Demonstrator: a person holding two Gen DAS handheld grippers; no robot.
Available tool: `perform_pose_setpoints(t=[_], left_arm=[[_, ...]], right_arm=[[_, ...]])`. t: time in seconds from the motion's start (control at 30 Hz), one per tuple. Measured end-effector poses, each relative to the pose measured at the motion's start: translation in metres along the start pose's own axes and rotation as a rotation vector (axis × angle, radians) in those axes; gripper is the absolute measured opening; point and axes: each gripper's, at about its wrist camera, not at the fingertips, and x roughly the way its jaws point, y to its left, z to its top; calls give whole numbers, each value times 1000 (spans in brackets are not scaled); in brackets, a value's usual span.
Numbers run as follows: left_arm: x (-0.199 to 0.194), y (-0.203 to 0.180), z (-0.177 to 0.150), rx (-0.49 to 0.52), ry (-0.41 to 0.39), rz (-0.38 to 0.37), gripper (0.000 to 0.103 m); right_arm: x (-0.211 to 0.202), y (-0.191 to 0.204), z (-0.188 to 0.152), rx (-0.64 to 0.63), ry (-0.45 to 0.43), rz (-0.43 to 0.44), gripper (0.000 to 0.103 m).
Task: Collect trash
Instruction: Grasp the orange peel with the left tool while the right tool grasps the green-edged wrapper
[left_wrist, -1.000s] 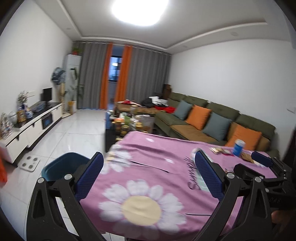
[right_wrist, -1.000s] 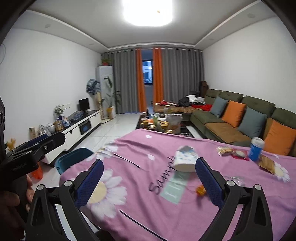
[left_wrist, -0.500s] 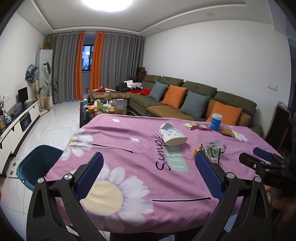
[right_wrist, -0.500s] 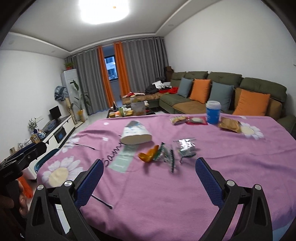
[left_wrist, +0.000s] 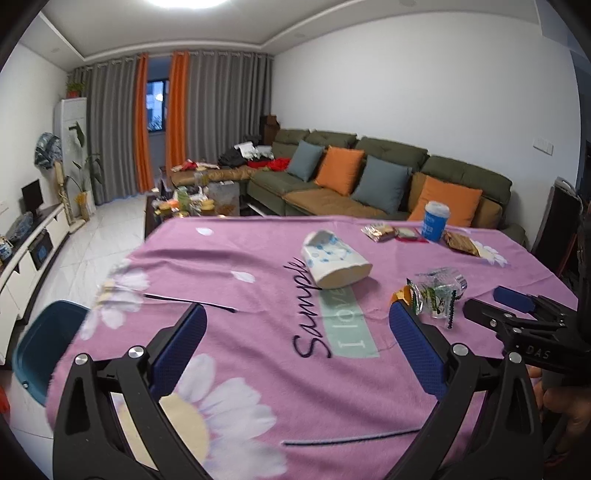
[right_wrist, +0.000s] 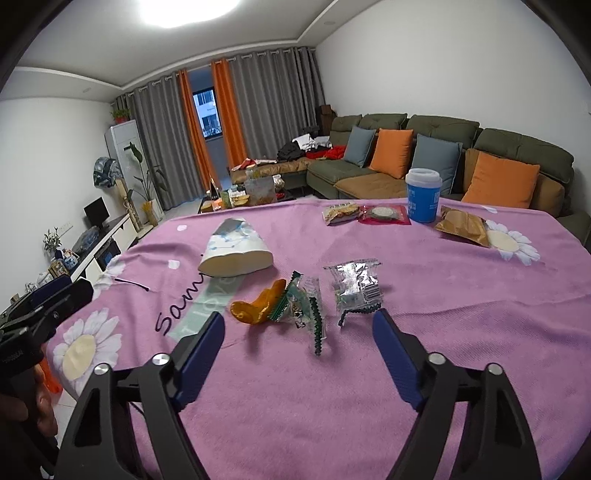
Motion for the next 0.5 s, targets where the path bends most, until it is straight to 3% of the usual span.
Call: perform_pose_setpoints(t=[0.23,0.5], left_arm=[[44,-23,-2,14,78,-70,97],[81,-39,-4,24,172,-97,97]], right_arm=[[26,-5,7,-7,57,5,58],[48,-7,13,-23,119,37,41]])
